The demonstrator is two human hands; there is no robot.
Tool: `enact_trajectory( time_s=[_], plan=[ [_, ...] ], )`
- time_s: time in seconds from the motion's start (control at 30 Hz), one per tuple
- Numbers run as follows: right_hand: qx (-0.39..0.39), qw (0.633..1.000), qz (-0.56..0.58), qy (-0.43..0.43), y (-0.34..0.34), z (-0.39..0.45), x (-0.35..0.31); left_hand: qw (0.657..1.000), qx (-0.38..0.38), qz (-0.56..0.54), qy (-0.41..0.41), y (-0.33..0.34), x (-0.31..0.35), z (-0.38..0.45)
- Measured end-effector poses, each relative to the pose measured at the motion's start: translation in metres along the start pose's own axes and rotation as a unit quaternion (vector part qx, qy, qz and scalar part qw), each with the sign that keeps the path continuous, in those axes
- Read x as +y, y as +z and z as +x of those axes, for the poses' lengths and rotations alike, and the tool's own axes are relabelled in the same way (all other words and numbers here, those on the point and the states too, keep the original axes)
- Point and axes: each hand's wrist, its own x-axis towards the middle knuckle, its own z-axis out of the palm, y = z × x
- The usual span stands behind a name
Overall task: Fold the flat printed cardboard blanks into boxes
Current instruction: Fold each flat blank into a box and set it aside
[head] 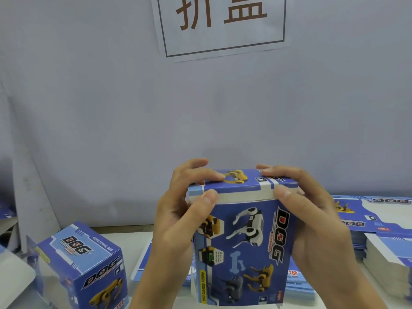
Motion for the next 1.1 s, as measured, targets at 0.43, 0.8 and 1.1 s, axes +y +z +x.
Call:
enact_trajectory(
  time_s=[0.43, 0.8, 1.1],
  plan=[
    [-0.036, 0.999, -0.014, 0.001, 0.008, 0.000, -0.002, 1.000, -0.017, -0.025, 0.008, -0.001, 0.003, -0.002],
    [-0.030, 0.998, 0.025, 0.055, 0.005, 0.011, -0.005, 0.999, -0.036, 0.015, -0.031, -0.005, 0.001, -0.002],
    [0.019, 0.999, -0.026, 0.017, 0.004, 0.002, 0.007, 0.998, -0.016, 0.062, -0.003, 0.009, -0.005, -0.001]
  ],
)
